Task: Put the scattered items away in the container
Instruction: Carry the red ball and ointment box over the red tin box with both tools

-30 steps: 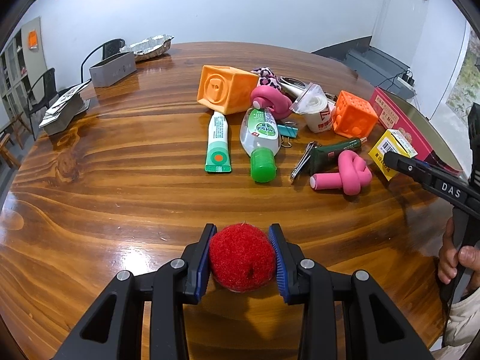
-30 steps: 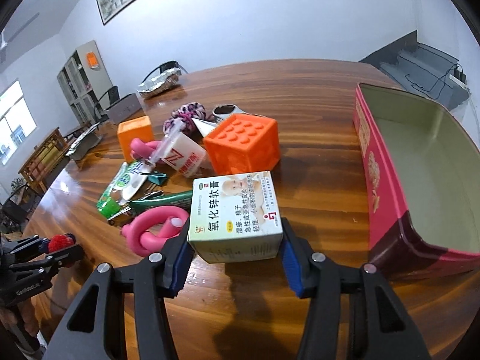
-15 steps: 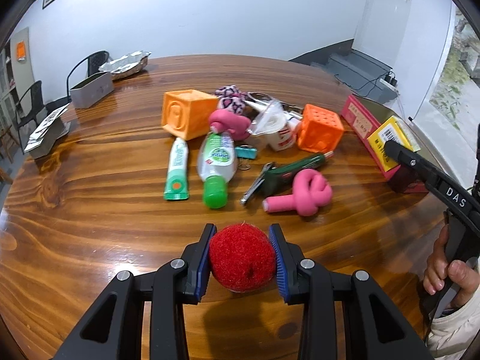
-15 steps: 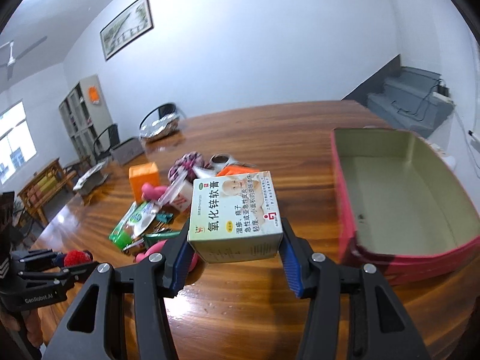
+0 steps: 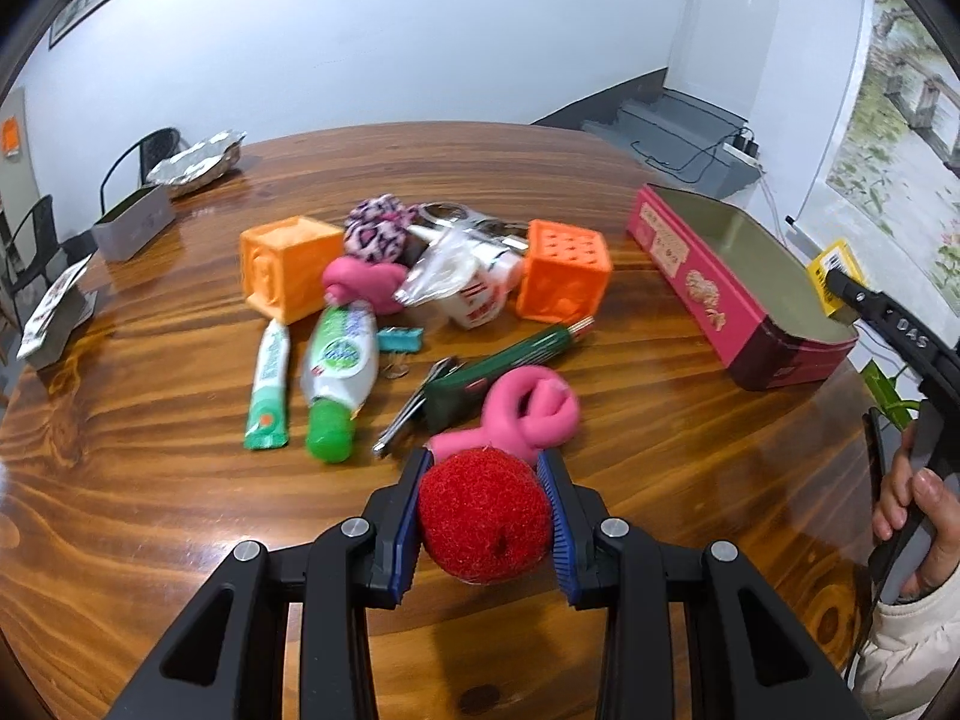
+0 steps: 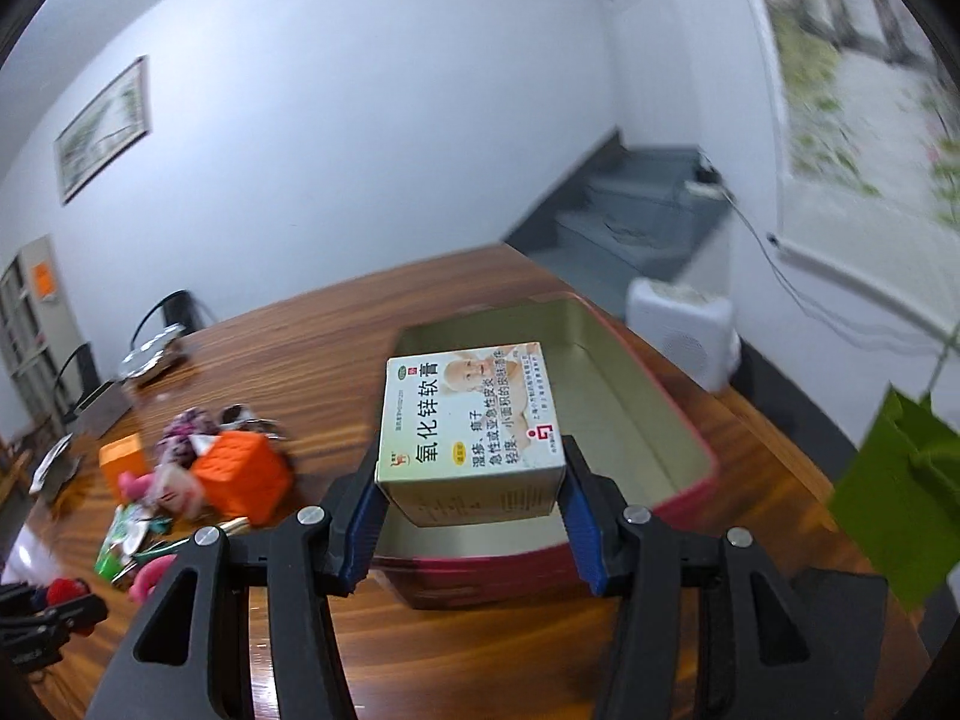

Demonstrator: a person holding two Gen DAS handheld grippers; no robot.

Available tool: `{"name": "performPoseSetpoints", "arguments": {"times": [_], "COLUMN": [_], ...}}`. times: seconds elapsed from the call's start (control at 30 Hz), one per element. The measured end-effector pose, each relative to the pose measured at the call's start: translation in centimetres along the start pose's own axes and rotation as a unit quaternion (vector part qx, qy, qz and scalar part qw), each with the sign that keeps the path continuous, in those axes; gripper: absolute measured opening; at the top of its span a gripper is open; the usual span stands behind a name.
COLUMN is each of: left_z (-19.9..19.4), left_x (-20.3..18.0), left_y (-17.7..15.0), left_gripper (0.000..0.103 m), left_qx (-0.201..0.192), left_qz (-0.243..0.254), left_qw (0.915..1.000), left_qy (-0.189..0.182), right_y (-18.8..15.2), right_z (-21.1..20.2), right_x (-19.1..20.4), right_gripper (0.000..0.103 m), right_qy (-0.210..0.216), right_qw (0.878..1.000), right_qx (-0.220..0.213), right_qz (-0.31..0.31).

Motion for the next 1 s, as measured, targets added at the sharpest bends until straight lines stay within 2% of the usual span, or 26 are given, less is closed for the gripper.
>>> {"name": "performPoseSetpoints", "arguments": {"times": [0.23,0.67,0.77,0.9,1.0], "left_z": [-0.7,-0.4,0.1,0.7,1.1], "left_x": [-3.9,-11.6,-13.5,-15.5,-17.0], "left_y": [2.5,7.7,8.6,9.6,10.3], "left_gripper": [0.037,0.037,0.037,0.037,0.037], "left_qx": [-0.018,-0.043,-0.044,-0.041,-0.042], "left_qz": [0.037,0.087,0.098,0.108,0.118], "left_qw": [0.999,0.9938,0.9921,0.9896,0.9877], "left_qy": [-0.016,-0.054,-0.065,-0.085,-0.094], "right_y": [1.1,1.1,1.1,1.2,1.2], "right_z": [0.3,1.3,0.4,-0.5,-0.8], "right_x": [-2.0,-4.7,-5.3,-5.3,-5.5], "right_gripper": [0.057,0.065,0.066,0.075,0.077], "right_qy": [-0.016,0.007,-0.01,-0.039,-0.057], "right_qw": [1.0,0.998,0.997,0.996,0.995], "right_qx": [0.006,0.009,-0.013,-0.039,-0.046], "right_qz": [0.014,0.061,0.07,0.07,0.072]}}
Point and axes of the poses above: each gripper's, at about its wrist camera, not at the fingertips, and z roughly the way its jaws point, x to its left, y to its top, the point moved 4 cm from there along z, roughly the way its jaws point, and after that the axes turned 11 degrees about x, right-handed, at the moved point
